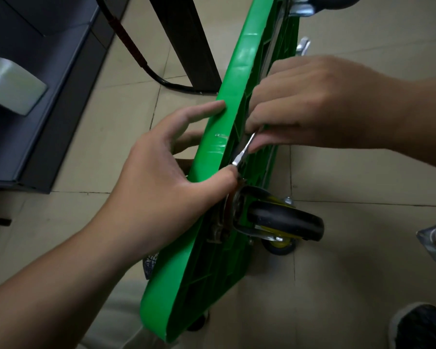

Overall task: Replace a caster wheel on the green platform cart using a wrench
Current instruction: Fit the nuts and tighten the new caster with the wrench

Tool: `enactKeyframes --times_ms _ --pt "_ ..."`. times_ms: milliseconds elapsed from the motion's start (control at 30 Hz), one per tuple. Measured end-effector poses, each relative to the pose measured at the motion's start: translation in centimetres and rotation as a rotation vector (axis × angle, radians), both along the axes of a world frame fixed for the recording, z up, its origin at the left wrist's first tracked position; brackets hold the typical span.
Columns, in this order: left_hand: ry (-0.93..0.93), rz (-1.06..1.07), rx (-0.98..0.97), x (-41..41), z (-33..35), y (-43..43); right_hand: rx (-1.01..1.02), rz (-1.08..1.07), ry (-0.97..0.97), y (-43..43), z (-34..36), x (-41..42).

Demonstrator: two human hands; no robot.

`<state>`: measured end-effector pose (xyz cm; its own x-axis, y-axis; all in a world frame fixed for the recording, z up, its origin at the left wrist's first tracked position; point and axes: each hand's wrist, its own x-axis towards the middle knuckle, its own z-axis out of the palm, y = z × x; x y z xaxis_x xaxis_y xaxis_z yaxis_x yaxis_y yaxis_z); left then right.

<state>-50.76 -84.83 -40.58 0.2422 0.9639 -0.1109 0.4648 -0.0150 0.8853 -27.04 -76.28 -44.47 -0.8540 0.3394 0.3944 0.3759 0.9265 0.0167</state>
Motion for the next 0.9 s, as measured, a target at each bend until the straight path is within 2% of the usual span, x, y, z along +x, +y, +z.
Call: enactKeyframes --times_ms 167,300,367,533,800,900 --pt "0.161 0.074 0.090 1.3 0.2 0.0 -0.044 -0.163 0.099 0.3 -1.1 0.0" --pt "0.155 0.109 0.088 1.6 0.2 -0.1 0.045 -0.327 0.213 0.5 -2.7 0.4" --pt "0.142 0.126 0.095 1.6 0.0 -0.1 0.006 -0.410 0.218 0.9 -4.0 0.2" --pt "0.154 0.145 0.094 1.7 -0.1 -0.2 -0.281 -0.396 0.386 1.4 -6.8 -0.7" --pt "0.206 0.137 0.152 1.2 -0.7 -0.3 -0.897 -0.462 0.675 -2.5 -12.3 -3.1" --pt "0.326 0.101 0.195 0.5 -0.9 0.0 -1.034 -0.456 0.705 -5.1 -14.4 -5.0"
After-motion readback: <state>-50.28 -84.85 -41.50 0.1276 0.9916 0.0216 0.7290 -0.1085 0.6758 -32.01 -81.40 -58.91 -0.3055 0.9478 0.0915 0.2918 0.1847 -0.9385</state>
